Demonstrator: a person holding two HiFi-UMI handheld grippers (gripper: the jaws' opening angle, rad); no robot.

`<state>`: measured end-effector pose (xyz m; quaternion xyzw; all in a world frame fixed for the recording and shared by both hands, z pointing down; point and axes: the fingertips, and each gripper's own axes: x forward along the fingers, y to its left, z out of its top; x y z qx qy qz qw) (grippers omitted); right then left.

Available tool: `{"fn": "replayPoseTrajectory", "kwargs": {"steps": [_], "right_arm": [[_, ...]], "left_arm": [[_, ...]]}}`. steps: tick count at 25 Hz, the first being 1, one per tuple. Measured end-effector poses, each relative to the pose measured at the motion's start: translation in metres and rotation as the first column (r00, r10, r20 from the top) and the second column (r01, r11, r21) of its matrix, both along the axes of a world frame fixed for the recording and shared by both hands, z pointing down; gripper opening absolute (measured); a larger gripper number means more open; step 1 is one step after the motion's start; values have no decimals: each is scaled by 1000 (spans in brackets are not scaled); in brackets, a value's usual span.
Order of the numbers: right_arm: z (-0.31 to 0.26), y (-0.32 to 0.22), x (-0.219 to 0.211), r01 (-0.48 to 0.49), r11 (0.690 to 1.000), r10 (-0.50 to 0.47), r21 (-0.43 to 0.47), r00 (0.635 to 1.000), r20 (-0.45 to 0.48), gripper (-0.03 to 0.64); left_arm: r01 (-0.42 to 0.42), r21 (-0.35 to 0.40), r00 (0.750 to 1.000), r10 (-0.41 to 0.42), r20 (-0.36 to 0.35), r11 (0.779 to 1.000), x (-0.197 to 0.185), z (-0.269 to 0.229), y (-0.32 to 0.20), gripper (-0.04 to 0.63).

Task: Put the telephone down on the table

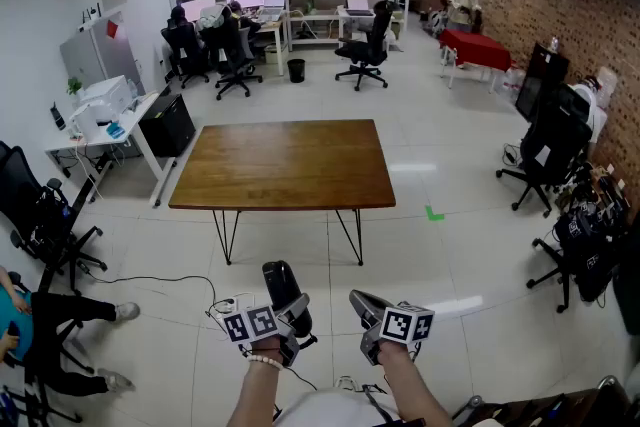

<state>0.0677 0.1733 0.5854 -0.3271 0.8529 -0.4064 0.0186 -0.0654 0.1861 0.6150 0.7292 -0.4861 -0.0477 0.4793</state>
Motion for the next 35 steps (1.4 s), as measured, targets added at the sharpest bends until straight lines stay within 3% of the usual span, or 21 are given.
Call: {"fn": "replayPoseTrajectory", "kwargs": {"steps": [11,21,35], "right_arm": [[14,-30,45,5,1000,-5,-27,1000,-1,6],[22,-64,38,13,999,-12,-37,1000,12,5],[23,-179,-3,41,998,-43,-45,998,-49,6]], "left_arm": [[42,1,999,-42,0,999,30,1,-24,281],[60,-20,998,-60,15,998,21,10,-62,281],[50,-20,999,-50,-12,999,-10,14,-192,281]]}}
